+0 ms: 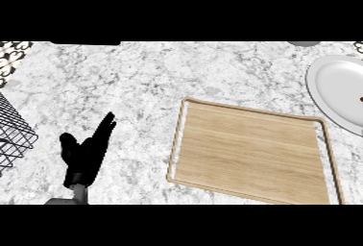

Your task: Pick the croissant from the tray and place it in the plate

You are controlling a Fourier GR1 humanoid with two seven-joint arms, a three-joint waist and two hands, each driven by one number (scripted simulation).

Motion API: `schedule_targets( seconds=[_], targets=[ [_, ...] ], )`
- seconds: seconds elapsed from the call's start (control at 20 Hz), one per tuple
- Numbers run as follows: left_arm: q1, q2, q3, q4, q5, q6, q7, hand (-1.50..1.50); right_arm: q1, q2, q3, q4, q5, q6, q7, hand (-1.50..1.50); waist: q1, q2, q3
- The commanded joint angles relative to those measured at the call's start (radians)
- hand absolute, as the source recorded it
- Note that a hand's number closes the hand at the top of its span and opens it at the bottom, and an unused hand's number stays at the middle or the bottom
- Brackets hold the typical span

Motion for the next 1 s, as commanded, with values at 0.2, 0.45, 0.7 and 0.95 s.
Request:
schedule_targets(
  seconds=[0.2, 0.45, 0.7, 0.95],
  targets=[
    [0.005, -0.026, -0.001, 0.045, 0.002, 0.01, 0.013, 0.0, -0.008, -0.007, 0.006, 0.033, -0.181, -0.338, -0.198, -1.5, -0.015, -0.002, -0.005],
    [0.025, -0.015, 0.0, 0.031, 0.011, -0.016, 0.001, 0.0, -0.005, 0.044, -0.007, -0.003, -0.188, -0.5, -0.187, -1.5, -0.012, -0.005, -0.008],
    [0.018, -0.024, 0.014, 0.048, -0.013, 0.022, 0.006, 0.0, 0.034, 0.139, 0.095, -0.113, -0.375, -0.513, -0.25, -1.5, -0.041, -0.017, -0.008],
    [0.019, -0.019, 0.035, 0.08, 0.005, 0.001, -0.003, 0.0, 0.13, 0.294, 0.303, -0.296, -0.502, -0.497, -0.277, -1.5, -0.06, -0.024, -0.011]
  ],
)
